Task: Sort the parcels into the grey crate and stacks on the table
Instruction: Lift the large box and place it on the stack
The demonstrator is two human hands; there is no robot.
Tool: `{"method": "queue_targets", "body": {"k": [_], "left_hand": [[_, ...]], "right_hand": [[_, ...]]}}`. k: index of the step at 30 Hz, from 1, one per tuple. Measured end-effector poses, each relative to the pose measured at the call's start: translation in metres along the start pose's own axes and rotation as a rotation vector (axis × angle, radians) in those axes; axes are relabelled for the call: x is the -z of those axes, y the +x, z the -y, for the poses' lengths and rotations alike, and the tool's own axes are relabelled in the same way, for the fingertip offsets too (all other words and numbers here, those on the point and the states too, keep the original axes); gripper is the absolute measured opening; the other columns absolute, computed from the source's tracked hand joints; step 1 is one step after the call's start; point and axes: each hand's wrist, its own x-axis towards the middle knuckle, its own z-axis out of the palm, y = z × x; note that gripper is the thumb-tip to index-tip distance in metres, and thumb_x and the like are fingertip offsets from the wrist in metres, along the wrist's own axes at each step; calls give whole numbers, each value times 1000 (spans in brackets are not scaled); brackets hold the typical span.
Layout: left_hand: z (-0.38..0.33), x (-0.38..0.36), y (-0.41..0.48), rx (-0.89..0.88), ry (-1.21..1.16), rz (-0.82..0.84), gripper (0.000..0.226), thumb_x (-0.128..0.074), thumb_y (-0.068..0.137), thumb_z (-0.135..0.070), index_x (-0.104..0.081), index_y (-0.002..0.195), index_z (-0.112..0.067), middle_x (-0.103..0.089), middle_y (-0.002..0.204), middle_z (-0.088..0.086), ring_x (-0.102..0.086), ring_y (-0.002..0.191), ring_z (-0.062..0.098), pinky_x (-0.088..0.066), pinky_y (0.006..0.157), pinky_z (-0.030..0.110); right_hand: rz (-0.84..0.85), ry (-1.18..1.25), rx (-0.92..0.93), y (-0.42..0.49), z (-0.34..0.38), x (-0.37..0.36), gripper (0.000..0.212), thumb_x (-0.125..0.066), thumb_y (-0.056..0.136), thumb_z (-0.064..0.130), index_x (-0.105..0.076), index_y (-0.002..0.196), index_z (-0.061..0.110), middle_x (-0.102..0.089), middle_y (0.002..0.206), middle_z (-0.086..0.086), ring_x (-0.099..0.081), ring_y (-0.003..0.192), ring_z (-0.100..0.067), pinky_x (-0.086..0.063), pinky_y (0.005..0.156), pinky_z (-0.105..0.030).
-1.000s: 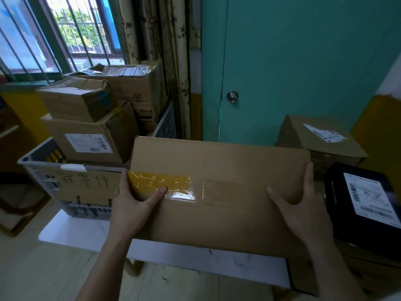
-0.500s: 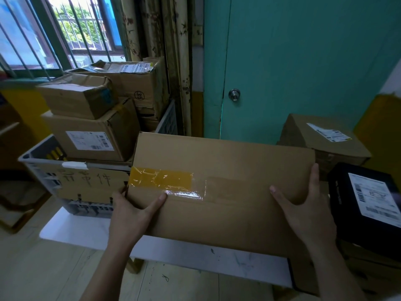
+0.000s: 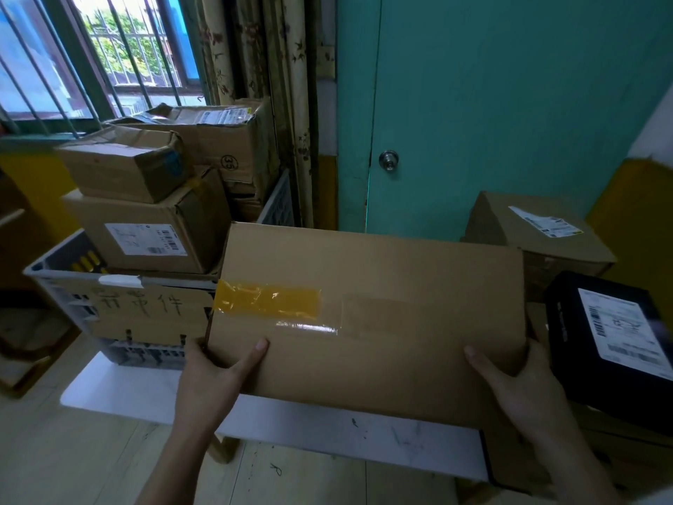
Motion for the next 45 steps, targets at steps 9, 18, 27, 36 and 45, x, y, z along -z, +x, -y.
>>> {"method": "queue_targets", "body": {"k": [9, 18, 27, 36, 45], "left_hand": [[-8, 9, 1, -112, -35, -55, 85, -79, 70, -56, -47, 140, -22, -57, 125, -2, -54, 105, 19, -49, 94, 45], [-18, 1, 8, -76, -151, -75, 76, -79, 63, -60, -50, 124, -26, -53, 114, -5, -52, 103, 20, -44, 85, 39], [-21, -9, 15, -86, -90, -163, 95, -71, 63, -73, -45, 136, -18, -51, 120, -1, -52, 110, 25, -49, 98, 54], [-10, -19, 13, -109, -84, -89, 91, -52, 79, -73, -36, 146, -14, -45, 145, 14, -47, 131, 34, -44, 105, 56], [-3, -23, 12, -116, -179, -4, 87, -59, 78, -62, -29, 146, -18, -40, 149, 9, -44, 131, 28, -42, 106, 50]], "right_hand": [[-65, -31, 129, -3, 4, 7, 83, -71, 81, 51, -34, 151, 25, -49, 145, -5, -49, 127, -29, -40, 99, -39], [-125, 20, 177, -1, 0, 3, 84, -69, 86, 44, -27, 156, 25, -37, 155, -4, -40, 137, -29, -36, 108, -45], [-248, 3, 286, 2, -4, -13, 68, -62, 89, 49, -39, 151, 30, -39, 154, 0, -38, 139, -24, -33, 107, -38], [-183, -17, 319, 0, -20, -23, 89, -79, 71, 43, -35, 148, 33, -30, 155, 2, -30, 141, -19, -31, 109, -42], [-194, -96, 336, 10, -28, -29, 91, -73, 72, 52, -26, 149, 39, -29, 155, -3, -34, 140, -28, -38, 104, -52]]}}
